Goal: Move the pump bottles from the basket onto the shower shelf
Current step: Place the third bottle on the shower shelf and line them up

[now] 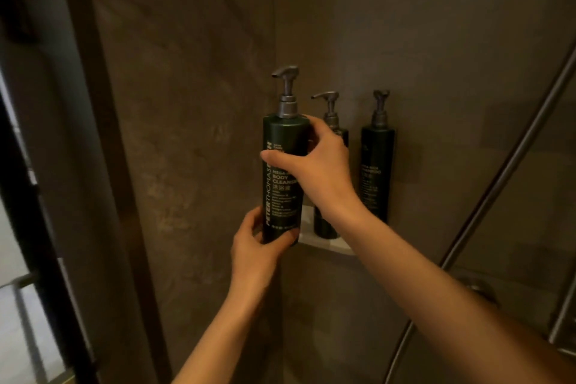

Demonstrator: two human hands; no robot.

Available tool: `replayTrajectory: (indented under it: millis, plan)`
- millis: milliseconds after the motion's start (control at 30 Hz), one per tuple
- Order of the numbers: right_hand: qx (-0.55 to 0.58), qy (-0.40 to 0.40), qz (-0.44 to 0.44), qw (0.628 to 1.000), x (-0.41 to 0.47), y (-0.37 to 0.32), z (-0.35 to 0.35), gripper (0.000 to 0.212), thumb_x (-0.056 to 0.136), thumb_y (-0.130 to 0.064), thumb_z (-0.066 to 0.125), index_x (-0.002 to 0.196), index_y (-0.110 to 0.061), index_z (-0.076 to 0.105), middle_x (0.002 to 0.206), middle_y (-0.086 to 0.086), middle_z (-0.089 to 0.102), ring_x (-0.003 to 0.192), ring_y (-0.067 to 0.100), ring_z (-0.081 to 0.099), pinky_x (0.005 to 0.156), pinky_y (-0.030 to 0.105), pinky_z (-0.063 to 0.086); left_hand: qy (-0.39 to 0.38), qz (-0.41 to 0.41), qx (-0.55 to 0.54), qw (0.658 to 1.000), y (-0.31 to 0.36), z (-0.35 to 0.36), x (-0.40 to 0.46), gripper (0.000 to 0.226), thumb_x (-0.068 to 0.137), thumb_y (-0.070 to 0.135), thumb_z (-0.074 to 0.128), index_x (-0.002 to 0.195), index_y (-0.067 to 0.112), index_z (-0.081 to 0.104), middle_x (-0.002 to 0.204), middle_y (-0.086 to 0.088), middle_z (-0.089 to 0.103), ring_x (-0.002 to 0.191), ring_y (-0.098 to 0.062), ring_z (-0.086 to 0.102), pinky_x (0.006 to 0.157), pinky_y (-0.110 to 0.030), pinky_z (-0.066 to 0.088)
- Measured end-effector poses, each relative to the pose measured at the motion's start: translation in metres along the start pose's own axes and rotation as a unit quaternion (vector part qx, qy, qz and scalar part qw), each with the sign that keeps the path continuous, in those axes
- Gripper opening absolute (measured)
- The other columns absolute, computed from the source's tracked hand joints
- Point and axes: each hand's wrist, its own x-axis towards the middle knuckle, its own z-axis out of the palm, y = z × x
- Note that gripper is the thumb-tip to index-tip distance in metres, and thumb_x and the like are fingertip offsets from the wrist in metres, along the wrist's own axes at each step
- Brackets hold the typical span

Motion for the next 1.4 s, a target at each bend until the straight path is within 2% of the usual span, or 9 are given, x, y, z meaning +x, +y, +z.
replayTrajectory:
  millis: [167, 333, 500, 700, 900, 1000, 1133, 1267, 1400]
  plan:
    - [-0.009, 0.018, -0.011, 1.000, 0.013, 0.016, 0.023, 0.074, 0.067, -0.031, 0.082, 0.131, -0.027, 0.046, 0.106, -0.019, 0.056, 0.101, 0.001, 0.054, 0.079, 0.016, 0.043, 0.058, 0.062, 0.039, 0.996, -0.020, 0.009, 0.022, 0.072, 0.069, 0.028, 0.080, 0.133, 0.029, 0.046, 0.110, 0.026, 0.056, 0.091, 0.021, 0.052, 0.068, -0.001, 0.045]
    - [-0.038, 0.023, -0.007, 0.999, 0.017, 0.041, 0.046, 0.074, 0.071, -0.028, 0.080, 0.133, -0.030, 0.041, 0.115, -0.017, 0.055, 0.109, 0.004, 0.052, 0.094, 0.031, 0.047, 0.089, 0.066, 0.032, 0.993, -0.046, 0.013, 0.037, 0.068, 0.071, 0.021, 0.078, 0.132, 0.025, 0.049, 0.123, 0.010, 0.058, 0.110, -0.002, 0.057, 0.080, -0.009, 0.048]
    - [-0.070, 0.036, -0.014, 0.997, 0.023, 0.057, 0.065, 0.073, 0.073, -0.028, 0.078, 0.136, -0.026, 0.040, 0.126, -0.006, 0.058, 0.115, 0.009, 0.053, 0.098, 0.036, 0.047, 0.110, 0.087, 0.036, 0.989, -0.062, 0.015, 0.047, 0.067, 0.073, 0.017, 0.075, 0.133, 0.024, 0.048, 0.122, 0.011, 0.056, 0.115, -0.008, 0.055, 0.097, -0.029, 0.048]
    - [-0.080, 0.075, 0.013, 0.994, 0.038, 0.070, 0.069, 0.077, 0.081, -0.027, 0.071, 0.145, -0.019, 0.029, 0.135, 0.000, 0.051, 0.123, 0.012, 0.047, 0.102, 0.030, 0.039, 0.093, 0.143, 0.049, 0.984, -0.064, 0.020, 0.059, 0.066, 0.076, 0.009, 0.071, 0.130, 0.036, 0.046, 0.121, 0.026, 0.048, 0.112, 0.007, 0.051, 0.085, -0.002, 0.041]
    - [-0.086, 0.077, 0.033, 0.993, 0.051, 0.084, 0.075, 0.080, 0.085, -0.023, 0.067, 0.149, -0.018, 0.019, 0.142, 0.001, 0.042, 0.125, 0.009, 0.040, 0.095, 0.020, 0.029, 0.073, 0.147, 0.094, 0.982, -0.069, 0.027, 0.069, 0.060, 0.082, 0.007, 0.066, 0.137, 0.018, 0.045, 0.136, 0.001, 0.047, 0.122, -0.010, 0.048, 0.103, -0.032, 0.044]
    - [-0.100, 0.073, 0.046, 0.991, 0.054, 0.088, 0.078, 0.081, 0.086, -0.020, 0.066, 0.150, -0.017, 0.016, 0.144, 0.003, 0.038, 0.124, 0.008, 0.038, 0.094, 0.019, 0.029, 0.080, 0.152, 0.113, 0.979, -0.067, 0.027, 0.076, 0.060, 0.081, 0.006, 0.067, 0.137, 0.015, 0.045, 0.137, -0.003, 0.047, 0.122, -0.009, 0.046, 0.104, -0.032, 0.042]
    - [-0.105, 0.040, 0.073, 0.991, 0.043, 0.086, 0.077, 0.087, 0.087, -0.025, 0.064, 0.151, -0.018, 0.006, 0.155, 0.004, 0.023, 0.139, 0.018, 0.026, 0.108, 0.028, 0.024, 0.078, 0.186, 0.150, 0.968, -0.070, 0.025, 0.077, 0.060, 0.082, 0.006, 0.065, 0.138, 0.013, 0.042, 0.138, -0.004, 0.046, 0.123, -0.009, 0.045, 0.105, -0.024, 0.037]
    - [-0.103, 0.010, 0.035, 0.994, 0.007, 0.074, 0.066, 0.082, 0.089, -0.028, 0.061, 0.151, -0.025, 0.006, 0.157, -0.003, 0.019, 0.142, 0.012, 0.022, 0.116, 0.037, 0.025, 0.048, 0.176, 0.133, 0.974, -0.068, 0.023, 0.071, 0.064, 0.084, 0.039, 0.051, 0.142, 0.016, 0.036, 0.142, -0.002, 0.044, 0.127, -0.011, 0.045, 0.106, -0.040, 0.041]
    - [-0.187, 0.015, -0.073, 0.979, -0.030, 0.060, 0.042, 0.066, 0.091, -0.025, 0.058, 0.148, -0.021, 0.025, 0.153, -0.005, 0.026, 0.141, 0.005, 0.021, 0.116, 0.028, 0.024, -0.001, 0.143, 0.093, 0.985, -0.052, 0.027, 0.076, 0.086, 0.076, 0.066, 0.044, 0.146, 0.020, 0.026, 0.147, -0.003, 0.038, 0.133, -0.016, 0.040, 0.110, -0.041, 0.035]
